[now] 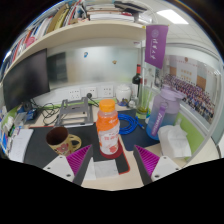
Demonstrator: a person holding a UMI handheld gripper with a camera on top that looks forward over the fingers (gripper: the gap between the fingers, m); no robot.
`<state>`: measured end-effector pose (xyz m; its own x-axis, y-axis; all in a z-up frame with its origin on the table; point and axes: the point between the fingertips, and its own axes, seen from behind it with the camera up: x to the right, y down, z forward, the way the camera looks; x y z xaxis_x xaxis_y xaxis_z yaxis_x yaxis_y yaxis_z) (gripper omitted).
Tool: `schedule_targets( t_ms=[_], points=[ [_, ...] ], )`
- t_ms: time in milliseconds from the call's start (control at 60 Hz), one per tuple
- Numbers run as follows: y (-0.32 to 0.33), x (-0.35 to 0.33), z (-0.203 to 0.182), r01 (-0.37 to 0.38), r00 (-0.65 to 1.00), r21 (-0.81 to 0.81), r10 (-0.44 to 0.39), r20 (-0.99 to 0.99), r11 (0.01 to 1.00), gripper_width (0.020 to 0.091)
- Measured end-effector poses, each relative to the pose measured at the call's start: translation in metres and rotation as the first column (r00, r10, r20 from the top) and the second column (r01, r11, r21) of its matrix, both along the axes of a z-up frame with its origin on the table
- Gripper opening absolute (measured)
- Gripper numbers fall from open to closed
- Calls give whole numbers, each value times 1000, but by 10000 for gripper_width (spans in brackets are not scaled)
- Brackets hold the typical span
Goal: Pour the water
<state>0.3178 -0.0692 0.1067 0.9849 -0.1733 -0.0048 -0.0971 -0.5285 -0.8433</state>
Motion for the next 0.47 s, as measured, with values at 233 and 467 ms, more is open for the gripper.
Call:
schedule_targets(
  t_ms=[233, 467],
  points=[
    [-29, 18, 54, 2, 997, -19, -1, 71, 1000, 834],
    [-30, 6, 82, -6, 999, 33, 4, 51, 999, 830]
  ],
)
